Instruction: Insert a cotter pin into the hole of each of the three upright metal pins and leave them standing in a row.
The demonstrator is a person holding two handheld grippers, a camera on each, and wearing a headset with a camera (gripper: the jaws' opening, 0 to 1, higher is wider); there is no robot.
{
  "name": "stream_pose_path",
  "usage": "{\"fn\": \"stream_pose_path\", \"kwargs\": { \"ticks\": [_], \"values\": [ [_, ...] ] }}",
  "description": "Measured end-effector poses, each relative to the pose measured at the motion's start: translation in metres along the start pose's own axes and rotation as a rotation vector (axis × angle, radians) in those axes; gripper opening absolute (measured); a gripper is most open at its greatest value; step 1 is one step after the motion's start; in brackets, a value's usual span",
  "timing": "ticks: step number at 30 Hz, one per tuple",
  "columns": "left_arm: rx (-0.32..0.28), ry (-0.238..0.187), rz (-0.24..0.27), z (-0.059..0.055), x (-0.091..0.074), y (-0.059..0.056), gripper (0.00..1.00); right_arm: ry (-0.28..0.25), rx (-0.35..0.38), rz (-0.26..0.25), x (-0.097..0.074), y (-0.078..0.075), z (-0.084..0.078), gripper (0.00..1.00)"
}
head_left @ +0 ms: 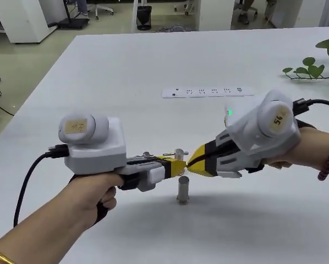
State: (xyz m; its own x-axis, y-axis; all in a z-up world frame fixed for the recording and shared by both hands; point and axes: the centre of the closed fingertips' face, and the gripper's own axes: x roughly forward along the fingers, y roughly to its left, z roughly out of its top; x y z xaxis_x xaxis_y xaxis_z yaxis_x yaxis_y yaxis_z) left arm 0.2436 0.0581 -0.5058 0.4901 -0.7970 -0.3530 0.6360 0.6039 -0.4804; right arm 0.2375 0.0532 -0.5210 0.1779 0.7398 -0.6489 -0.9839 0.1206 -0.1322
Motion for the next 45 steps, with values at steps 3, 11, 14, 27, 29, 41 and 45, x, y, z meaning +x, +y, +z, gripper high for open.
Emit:
{"fn": "stream_pose_path", "kwargs": {
  "ticks": [3, 11, 14, 27, 29, 41, 45],
  "values": [
    [0.029, 0.005, 0.004, -0.002, -0.001, 0.003, 0.00, -0.015, 0.065, -0.005, 0.000, -0.006, -0.003, 0.01],
    [0.043, -0.038, -0.021, -0.004, -0.009, 0.008, 0.00, -0.074, 0.215, 0.041, -0.003, 0.003, 0.000, 0.09],
    [0.034, -0.065, -0.046, -0.002, -0.013, 0.007, 0.00, -0.092, 0.251, 0.053, -0.004, 0.005, 0.000, 0.10],
    [0.041, -0.131, -0.150, 0.000, -0.025, -0.010, 0.00, -0.187, 0.382, 0.144, -0.010, 0.018, 0.010, 0.11],
    [0.046, -0.131, -0.157, 0.000, -0.025, -0.012, 0.00, -0.191, 0.374, 0.154, -0.010, 0.021, 0.011, 0.11],
    [0.051, -0.138, -0.208, 0.000, -0.026, -0.022, 0.00, -0.209, 0.330, 0.190, -0.009, 0.029, 0.019, 0.03],
    [0.045, -0.146, -0.216, 0.001, -0.026, -0.023, 0.00, -0.210, 0.316, 0.198, -0.008, 0.030, 0.020, 0.01]
  ]
}}
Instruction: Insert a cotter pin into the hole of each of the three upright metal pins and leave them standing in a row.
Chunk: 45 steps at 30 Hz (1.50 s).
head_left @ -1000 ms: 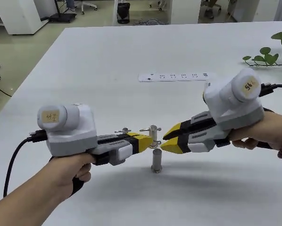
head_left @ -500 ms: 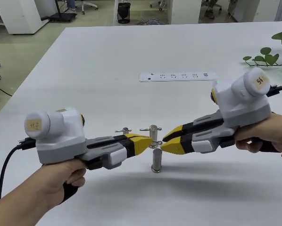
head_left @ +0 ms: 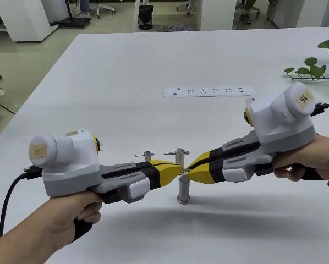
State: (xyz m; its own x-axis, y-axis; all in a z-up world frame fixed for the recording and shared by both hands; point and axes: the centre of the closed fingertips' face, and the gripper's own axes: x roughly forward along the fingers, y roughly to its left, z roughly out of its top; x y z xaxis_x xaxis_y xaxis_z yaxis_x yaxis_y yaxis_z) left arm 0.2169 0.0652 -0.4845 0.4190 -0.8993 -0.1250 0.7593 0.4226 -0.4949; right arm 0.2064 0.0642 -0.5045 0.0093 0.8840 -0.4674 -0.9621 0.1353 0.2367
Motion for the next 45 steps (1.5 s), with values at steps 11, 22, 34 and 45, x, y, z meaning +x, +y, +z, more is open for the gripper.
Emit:
{"fn": "stream_pose_path", "kwargs": {
  "ticks": [11, 22, 34, 45],
  "values": [
    [-0.001, 0.004, 0.008, -0.004, 0.000, 0.001, 0.00, 0.086, -0.153, -0.004, 0.000, 0.001, -0.004, 0.00],
    [0.044, 0.020, 0.071, -0.004, 0.003, 0.013, 0.08, 0.142, -0.217, -0.005, -0.003, -0.003, -0.011, 0.00],
    [0.203, 0.060, 0.201, -0.012, -0.001, 0.029, 0.34, 0.241, -0.267, -0.098, -0.017, -0.029, -0.028, 0.00],
    [0.321, 0.134, 0.286, -0.035, 0.007, 0.036, 0.38, 0.330, -0.309, -0.108, -0.024, -0.036, -0.051, 0.00]
  ]
}}
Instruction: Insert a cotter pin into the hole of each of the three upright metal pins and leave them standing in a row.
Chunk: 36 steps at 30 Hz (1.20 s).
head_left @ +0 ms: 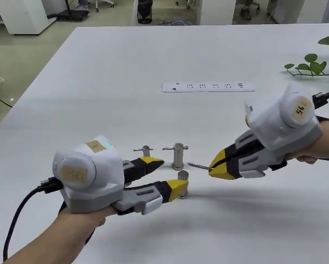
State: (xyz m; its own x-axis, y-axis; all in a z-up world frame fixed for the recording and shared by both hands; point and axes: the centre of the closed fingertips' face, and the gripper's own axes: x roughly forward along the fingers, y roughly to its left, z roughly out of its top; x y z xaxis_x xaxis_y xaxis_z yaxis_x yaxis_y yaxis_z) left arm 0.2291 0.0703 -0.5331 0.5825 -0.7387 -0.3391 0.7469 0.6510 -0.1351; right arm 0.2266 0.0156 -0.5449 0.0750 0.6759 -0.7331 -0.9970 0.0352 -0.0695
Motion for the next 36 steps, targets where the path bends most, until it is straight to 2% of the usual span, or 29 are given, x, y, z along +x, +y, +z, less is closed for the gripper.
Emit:
{"fn": "stream_pose_path", "kwargs": {
  "ticks": [3, 8, 16, 22, 36],
  "values": [
    [0.004, 0.020, 0.023, -0.007, 0.003, 0.002, 0.38, 0.032, -0.016, 0.003, 0.000, 0.002, -0.008, 0.00],
    [-0.043, 0.026, 0.046, -0.015, 0.007, 0.005, 0.37, 0.060, -0.027, 0.006, 0.002, 0.004, -0.015, 0.00],
    [-0.043, 0.085, 0.091, -0.032, 0.015, 0.008, 0.34, 0.092, -0.045, 0.010, 0.007, 0.004, -0.021, 0.00],
    [-0.023, 0.103, 0.078, -0.037, 0.024, 0.004, 0.29, 0.104, -0.057, 0.016, 0.011, 0.003, -0.022, 0.00],
    [-0.041, 0.131, 0.055, -0.044, 0.038, 0.004, 0.17, 0.112, -0.066, 0.027, 0.019, 0.005, -0.021, 0.00]
  ]
}}
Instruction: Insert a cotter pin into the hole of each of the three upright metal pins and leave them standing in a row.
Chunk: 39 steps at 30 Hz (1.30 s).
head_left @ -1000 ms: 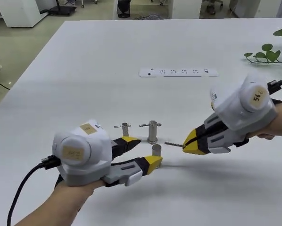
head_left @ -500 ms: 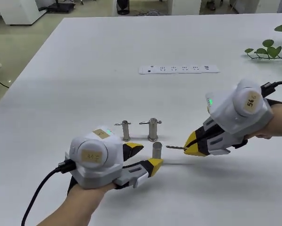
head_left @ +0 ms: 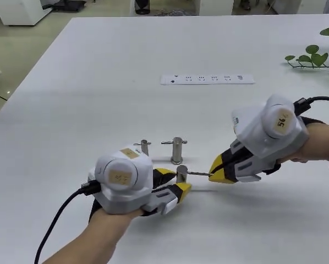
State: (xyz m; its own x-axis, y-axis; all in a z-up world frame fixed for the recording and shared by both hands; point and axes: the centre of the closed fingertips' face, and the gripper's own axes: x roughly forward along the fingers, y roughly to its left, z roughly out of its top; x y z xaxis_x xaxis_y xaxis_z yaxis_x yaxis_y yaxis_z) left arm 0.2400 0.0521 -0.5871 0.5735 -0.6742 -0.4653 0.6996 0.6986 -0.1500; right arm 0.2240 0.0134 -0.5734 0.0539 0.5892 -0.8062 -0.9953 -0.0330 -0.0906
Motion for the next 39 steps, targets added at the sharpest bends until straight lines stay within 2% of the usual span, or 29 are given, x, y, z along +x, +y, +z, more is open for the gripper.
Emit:
{"fn": "stream_pose_path", "kwargs": {
  "ticks": [6, 8, 11, 27, 34, 39],
  "values": [
    [0.006, 0.018, 0.005, -0.004, 0.003, 0.002, 0.11, 0.003, -0.005, 0.001, -0.001, -0.003, 0.000, 0.00],
    [0.004, 0.017, 0.004, -0.004, 0.003, 0.002, 0.11, 0.003, -0.008, -0.001, -0.001, -0.003, 0.000, 0.00],
    [0.043, 0.021, 0.009, -0.005, 0.004, 0.001, 0.11, 0.007, -0.013, 0.000, -0.002, -0.004, 0.001, 0.00],
    [0.063, 0.014, 0.025, -0.006, 0.005, 0.002, 0.10, 0.032, -0.046, -0.002, -0.002, -0.004, 0.008, 0.00],
    [0.074, 0.017, 0.027, -0.006, 0.006, 0.002, 0.10, 0.012, -0.040, -0.006, 0.000, -0.002, 0.013, 0.00],
    [0.081, 0.018, 0.035, -0.006, 0.006, 0.002, 0.10, 0.016, -0.049, -0.008, 0.004, -0.004, 0.015, 0.00]
  ]
}}
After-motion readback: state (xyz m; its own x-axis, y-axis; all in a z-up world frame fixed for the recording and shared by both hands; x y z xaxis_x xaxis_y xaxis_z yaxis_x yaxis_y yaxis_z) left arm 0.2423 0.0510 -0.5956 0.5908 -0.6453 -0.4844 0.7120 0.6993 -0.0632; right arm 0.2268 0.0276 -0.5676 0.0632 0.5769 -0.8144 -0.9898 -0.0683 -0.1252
